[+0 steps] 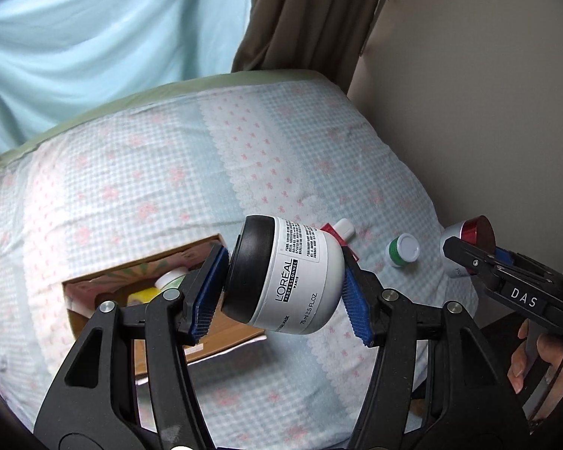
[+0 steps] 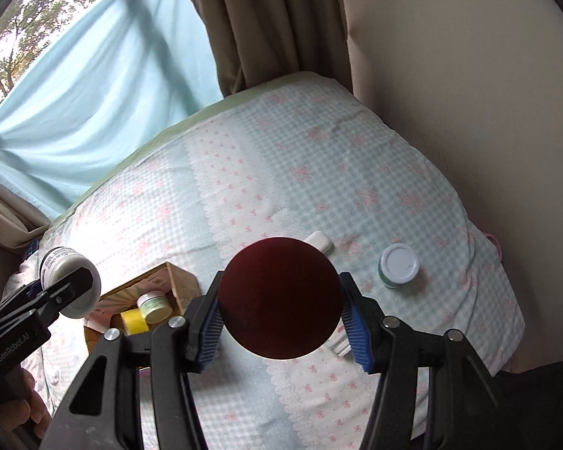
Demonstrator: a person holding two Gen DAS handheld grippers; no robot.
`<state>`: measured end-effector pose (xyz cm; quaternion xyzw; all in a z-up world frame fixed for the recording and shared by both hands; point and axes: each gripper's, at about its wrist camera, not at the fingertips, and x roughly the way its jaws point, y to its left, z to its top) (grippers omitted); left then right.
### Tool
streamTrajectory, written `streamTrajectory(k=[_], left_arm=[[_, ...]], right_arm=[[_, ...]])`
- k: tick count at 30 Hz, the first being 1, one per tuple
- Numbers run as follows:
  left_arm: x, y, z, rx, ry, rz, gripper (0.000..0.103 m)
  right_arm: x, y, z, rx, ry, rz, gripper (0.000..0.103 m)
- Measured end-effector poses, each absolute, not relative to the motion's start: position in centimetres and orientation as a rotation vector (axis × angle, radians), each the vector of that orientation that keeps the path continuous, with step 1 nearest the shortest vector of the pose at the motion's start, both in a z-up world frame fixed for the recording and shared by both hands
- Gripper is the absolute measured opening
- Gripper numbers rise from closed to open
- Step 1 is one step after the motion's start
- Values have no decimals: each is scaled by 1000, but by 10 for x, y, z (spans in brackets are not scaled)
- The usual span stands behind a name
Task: Organize rigid objects
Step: 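Carry the L'Oreal jar with the left tool while the right tool carries the red jar toward the box, then release the L'Oreal jar into the box with the left tool while the right tool releases the red jar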
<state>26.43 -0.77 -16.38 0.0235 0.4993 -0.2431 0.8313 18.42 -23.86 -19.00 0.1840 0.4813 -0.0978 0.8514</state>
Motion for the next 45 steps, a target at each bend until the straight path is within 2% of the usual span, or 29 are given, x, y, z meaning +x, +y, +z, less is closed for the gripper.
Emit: streamTrajectory(k=[7, 13, 25, 45], left_arm=[[248, 85, -142, 30, 1021, -494, 55], [242, 145, -151, 5, 1046, -443, 55], [240, 219, -235, -137, 1188, -271, 55], [322, 215, -394, -107, 1506, -132, 55]], right_arm=[[177, -149, -171, 378, 995, -118, 52], [179, -96, -176, 370, 1028, -50, 51], [221, -31, -243, 266, 1210, 120, 51], [302, 9, -406, 57, 1581, 259, 51]])
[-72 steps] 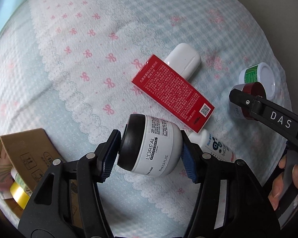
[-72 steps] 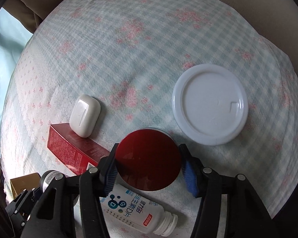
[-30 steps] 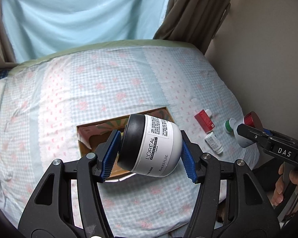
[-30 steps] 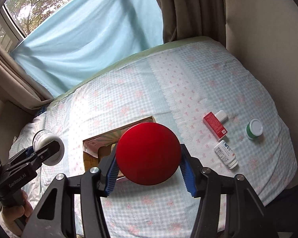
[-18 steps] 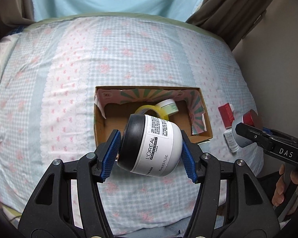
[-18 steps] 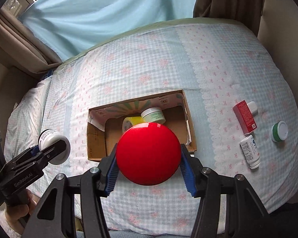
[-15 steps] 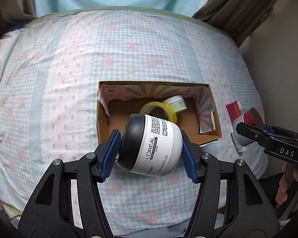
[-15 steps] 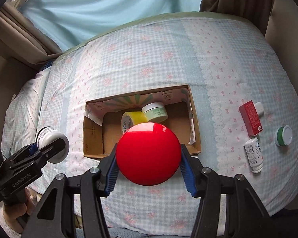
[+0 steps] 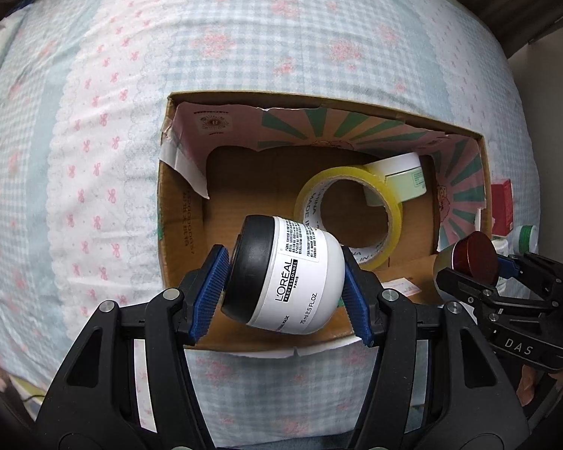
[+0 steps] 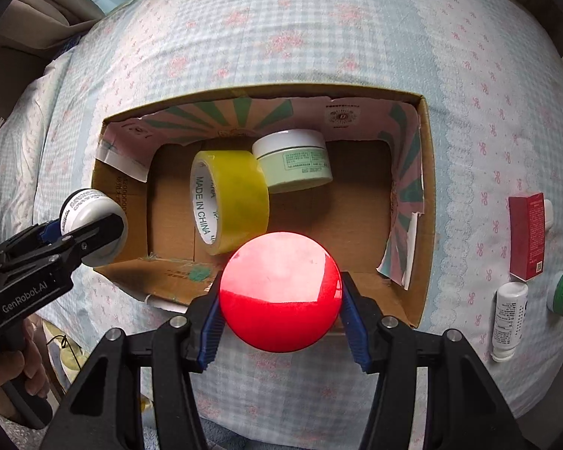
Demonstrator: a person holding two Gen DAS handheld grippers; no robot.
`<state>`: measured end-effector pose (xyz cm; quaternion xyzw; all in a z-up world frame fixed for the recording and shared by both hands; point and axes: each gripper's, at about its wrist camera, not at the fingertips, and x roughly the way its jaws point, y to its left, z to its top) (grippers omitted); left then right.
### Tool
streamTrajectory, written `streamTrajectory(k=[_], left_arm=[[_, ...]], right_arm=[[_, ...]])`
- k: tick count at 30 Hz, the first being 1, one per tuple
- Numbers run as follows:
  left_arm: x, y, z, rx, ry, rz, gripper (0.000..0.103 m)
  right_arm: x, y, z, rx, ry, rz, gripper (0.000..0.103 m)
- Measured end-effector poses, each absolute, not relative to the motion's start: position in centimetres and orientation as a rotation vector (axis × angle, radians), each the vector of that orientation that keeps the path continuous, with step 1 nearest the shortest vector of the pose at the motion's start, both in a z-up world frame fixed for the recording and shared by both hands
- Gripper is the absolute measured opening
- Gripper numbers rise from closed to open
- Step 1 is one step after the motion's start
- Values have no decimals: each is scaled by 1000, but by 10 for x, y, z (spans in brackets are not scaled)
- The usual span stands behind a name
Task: Organize rigid objects
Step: 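Release the L'Oreal jar into the box with the left tool while the right tool releases the red jar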
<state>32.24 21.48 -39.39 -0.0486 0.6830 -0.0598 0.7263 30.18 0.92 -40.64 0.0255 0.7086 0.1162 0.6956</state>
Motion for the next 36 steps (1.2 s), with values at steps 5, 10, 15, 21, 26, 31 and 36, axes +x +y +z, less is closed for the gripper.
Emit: streamTrajectory(k=[5, 10, 15, 21, 26, 31, 36], left_arm=[[349, 212, -418, -94, 1535, -102, 55], [361, 209, -431, -93, 1559, -90, 55], [362, 204, -435, -96, 1567, -82, 55], [368, 195, -425, -71, 1525, -103, 103], [369, 192, -414, -64, 1503, -115, 103], [360, 194, -400, -59, 1478, -103, 103], [346, 204, -377, -59, 1437, -70, 103]], right_arm=[[308, 6, -430, 17, 1608, 265, 51], [313, 3, -441, 10, 1619, 280, 51], [315, 6, -444, 2, 1607, 309, 51], [317, 11, -444, 4, 1571, 304, 74], [314, 22, -436, -57, 1554, 316, 103], [313, 27, -427, -76, 1526, 315, 103], [310, 35, -412, -99, 1525, 322, 103]])
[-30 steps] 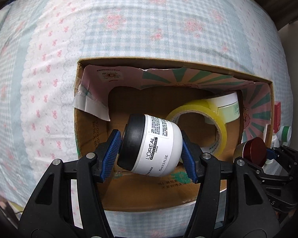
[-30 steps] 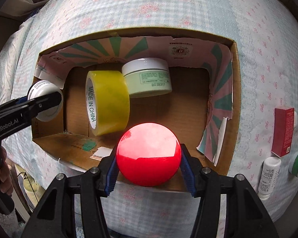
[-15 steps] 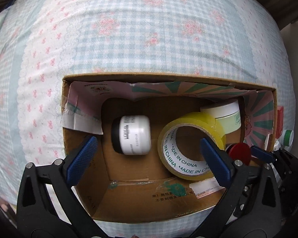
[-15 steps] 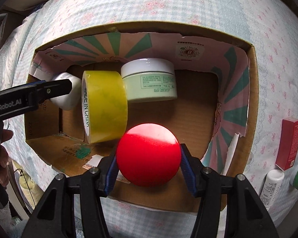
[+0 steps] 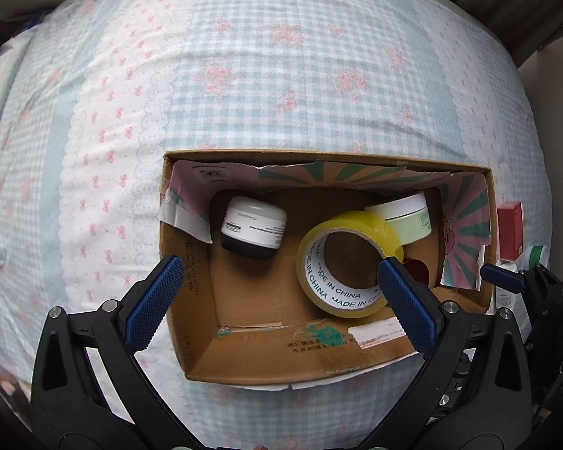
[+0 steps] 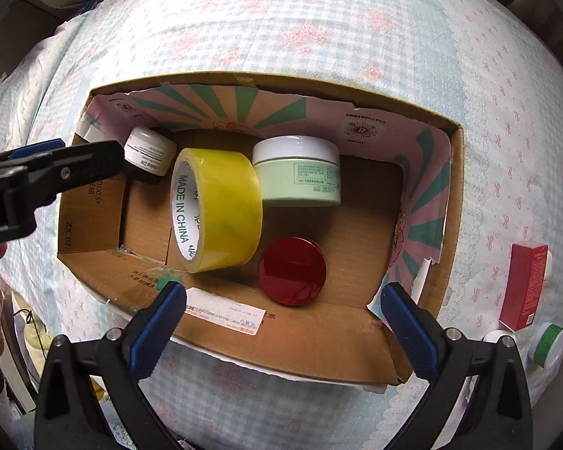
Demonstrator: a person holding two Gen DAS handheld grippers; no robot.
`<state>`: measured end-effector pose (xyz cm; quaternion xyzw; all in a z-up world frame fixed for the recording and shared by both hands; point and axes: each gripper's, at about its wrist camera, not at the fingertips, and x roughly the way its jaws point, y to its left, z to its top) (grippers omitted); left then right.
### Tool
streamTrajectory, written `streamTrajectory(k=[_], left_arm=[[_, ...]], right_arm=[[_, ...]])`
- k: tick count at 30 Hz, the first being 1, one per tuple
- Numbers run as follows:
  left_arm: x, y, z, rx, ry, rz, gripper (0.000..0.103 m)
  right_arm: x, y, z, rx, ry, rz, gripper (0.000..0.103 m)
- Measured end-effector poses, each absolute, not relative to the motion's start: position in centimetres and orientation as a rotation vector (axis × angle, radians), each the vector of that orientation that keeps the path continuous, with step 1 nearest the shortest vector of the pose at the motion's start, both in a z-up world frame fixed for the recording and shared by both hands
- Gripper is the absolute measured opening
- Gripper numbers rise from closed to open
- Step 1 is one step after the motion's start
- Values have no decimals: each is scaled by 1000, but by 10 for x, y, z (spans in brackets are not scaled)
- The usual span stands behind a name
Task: Organize rigid objects
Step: 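Release the L'Oreal jar into the box with the left tool while the right tool releases the red jar, then lift both open tools away from the box toward the remaining items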
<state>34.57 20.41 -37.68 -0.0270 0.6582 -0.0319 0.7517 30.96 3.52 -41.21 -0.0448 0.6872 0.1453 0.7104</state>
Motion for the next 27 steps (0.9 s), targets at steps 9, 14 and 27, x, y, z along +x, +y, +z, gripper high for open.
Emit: streamTrajectory(k=[9, 14, 27], left_arm=[[328, 229, -318, -110, 1329, -16, 103], [300, 239, -289, -125, 1285, -9, 103], [210, 268, -229, -158, 1173, -41, 103]], right_arm=[[300, 34, -365, -174, 1449, 296, 103], [285, 50, -339, -215, 1392, 315, 103], [216, 75, -280, -178, 1280, 309, 103]])
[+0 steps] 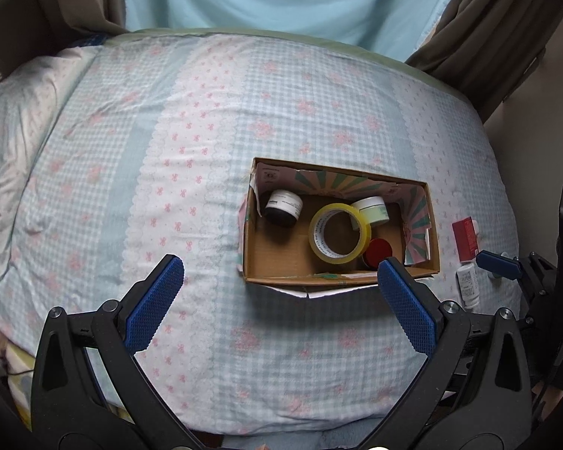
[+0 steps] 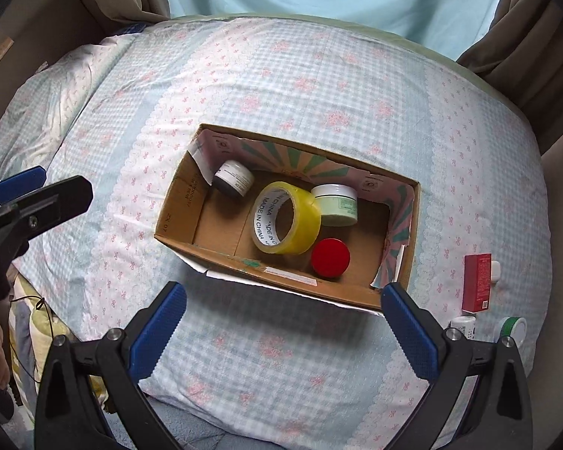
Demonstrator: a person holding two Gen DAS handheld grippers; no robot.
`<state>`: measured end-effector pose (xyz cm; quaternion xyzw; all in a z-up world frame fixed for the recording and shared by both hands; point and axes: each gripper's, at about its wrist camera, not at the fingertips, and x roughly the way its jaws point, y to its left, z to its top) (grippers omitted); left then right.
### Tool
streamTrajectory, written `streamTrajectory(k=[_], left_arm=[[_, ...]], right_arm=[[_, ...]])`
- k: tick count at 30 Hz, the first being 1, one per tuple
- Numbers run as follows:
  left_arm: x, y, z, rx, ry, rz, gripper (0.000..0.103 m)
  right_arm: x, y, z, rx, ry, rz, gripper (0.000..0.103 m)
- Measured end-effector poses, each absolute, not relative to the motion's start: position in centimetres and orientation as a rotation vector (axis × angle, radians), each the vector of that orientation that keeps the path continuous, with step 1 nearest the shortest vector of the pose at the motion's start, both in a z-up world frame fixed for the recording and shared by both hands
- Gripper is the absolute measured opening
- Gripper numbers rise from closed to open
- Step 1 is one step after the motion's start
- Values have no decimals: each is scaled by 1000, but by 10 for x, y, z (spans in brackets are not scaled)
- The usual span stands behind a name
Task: Organize rigid objects
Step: 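Lift both open tools away from the box toward the remaining items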
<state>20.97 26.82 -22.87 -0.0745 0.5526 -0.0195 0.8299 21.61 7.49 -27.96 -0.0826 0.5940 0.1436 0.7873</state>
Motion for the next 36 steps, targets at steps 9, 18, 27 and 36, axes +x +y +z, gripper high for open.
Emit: streamTrajectory(k=[9, 18, 27, 36], left_arm=[[165, 281, -210, -163, 1144, -56, 103], [144, 234, -188, -126, 1112, -105, 103], [133, 120, -182, -135, 1109, -166, 103], [134, -26, -203, -97, 1129, -155, 103]], right_arm=[[169, 75, -244, -136, 1218, 237, 103], [128, 19, -212, -32, 1137, 154, 103], [106, -95, -208, 21, 1112, 73, 103], [114, -235, -226, 20, 1133, 34, 103]])
